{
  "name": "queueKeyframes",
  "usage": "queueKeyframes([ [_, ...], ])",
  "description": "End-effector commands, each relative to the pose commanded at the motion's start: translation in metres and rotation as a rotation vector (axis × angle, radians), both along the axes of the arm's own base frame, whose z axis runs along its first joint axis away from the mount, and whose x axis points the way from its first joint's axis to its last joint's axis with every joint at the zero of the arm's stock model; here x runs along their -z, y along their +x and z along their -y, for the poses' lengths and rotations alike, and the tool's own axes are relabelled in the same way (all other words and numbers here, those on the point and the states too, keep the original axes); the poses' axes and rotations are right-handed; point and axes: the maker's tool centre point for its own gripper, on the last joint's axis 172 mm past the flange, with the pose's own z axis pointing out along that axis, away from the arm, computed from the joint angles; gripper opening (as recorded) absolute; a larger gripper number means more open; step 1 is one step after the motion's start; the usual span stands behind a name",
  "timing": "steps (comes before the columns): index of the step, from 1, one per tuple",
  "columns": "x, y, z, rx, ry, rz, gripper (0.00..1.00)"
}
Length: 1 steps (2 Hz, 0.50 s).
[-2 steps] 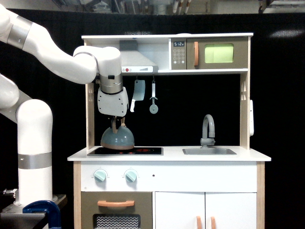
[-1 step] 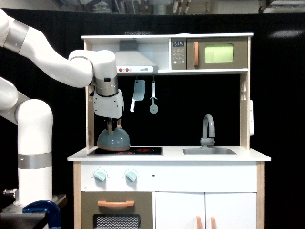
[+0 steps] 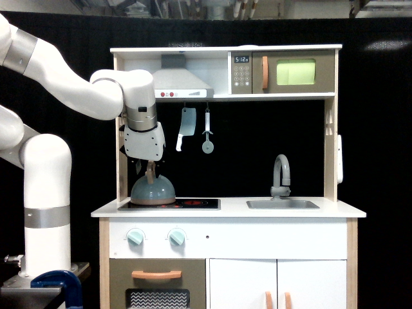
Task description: Place the teapot on the stove
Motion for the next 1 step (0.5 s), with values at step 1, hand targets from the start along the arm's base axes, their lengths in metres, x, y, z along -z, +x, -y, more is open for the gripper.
queueKeyframes([
  [1,-0.077,0.029,0.101,0.0,0.0,0.0,1.0],
])
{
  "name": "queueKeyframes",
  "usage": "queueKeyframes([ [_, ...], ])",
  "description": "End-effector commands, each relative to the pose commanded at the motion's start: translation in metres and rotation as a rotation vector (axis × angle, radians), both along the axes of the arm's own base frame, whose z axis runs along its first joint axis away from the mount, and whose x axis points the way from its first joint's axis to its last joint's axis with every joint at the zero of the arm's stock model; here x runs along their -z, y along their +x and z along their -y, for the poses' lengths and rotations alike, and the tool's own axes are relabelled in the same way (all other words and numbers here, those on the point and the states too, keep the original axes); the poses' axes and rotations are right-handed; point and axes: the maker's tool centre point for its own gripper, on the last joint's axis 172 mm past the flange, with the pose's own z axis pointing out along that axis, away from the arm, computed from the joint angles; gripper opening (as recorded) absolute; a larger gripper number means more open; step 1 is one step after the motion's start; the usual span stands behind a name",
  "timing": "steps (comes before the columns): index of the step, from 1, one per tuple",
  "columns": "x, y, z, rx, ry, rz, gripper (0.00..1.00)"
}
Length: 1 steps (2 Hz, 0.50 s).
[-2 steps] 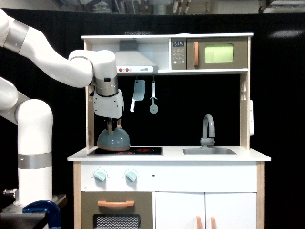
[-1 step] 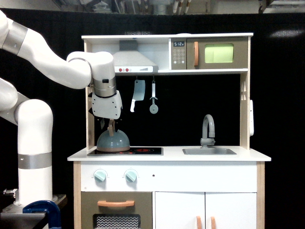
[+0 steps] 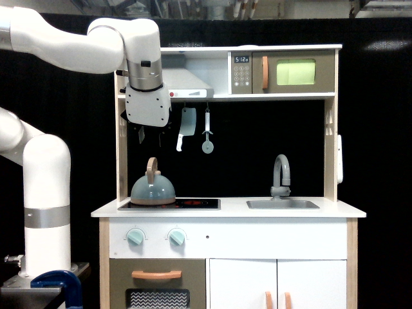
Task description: Place the teapot on the stove
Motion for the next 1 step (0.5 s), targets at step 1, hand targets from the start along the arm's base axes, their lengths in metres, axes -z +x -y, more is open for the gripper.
queueKeyframes([
  [1,0.0,0.008,0.009,0.0,0.0,0.0,1.0],
])
